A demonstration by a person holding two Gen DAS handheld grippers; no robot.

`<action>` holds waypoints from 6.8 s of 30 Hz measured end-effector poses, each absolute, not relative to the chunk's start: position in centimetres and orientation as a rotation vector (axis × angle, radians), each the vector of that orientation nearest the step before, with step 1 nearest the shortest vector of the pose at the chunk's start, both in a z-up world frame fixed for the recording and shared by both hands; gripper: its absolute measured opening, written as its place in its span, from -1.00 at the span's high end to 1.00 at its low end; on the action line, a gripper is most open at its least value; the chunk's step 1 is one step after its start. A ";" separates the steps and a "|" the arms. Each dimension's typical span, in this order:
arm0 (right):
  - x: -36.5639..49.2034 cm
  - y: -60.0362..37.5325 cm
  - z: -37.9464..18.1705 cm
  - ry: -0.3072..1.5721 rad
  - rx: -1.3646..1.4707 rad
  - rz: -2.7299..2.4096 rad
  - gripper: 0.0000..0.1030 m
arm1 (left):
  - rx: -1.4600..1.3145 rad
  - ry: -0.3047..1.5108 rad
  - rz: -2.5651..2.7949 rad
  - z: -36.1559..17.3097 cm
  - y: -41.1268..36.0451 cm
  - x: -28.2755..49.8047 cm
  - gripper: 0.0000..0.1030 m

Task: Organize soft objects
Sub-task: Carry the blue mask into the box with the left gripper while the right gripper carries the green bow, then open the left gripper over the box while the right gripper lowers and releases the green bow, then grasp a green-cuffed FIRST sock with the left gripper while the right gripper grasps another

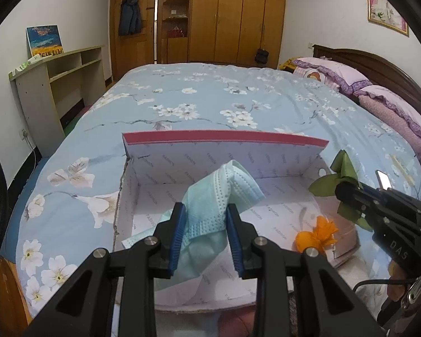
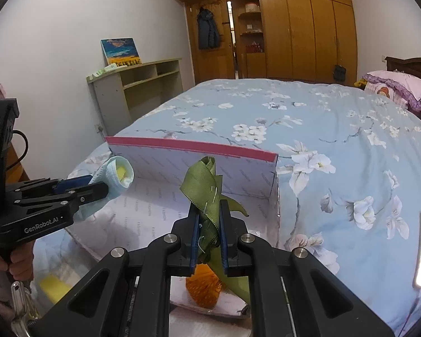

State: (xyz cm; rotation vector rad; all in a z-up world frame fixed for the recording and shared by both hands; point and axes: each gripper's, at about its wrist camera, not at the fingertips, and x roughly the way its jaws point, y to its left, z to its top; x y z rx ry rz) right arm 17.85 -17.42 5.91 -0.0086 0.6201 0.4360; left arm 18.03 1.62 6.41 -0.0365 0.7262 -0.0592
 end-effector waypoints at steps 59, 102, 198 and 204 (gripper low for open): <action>19.5 -17.8 4.0 0.689 0.017 0.389 0.23 | 0.004 0.800 -0.058 4.5 1.0 19.2 -0.04; 9.3 -17.8 6.0 0.636 0.001 0.410 0.23 | -0.037 0.778 -0.027 5.9 3.2 8.6 -0.04; 4.2 -18.4 -1.3 0.837 -0.019 0.478 0.28 | -0.073 0.889 -0.222 2.2 -0.5 2.1 -0.06; 4.0 -19.0 -0.7 0.811 -0.009 0.472 0.28 | -0.060 0.913 -0.237 1.1 -1.8 2.3 -0.06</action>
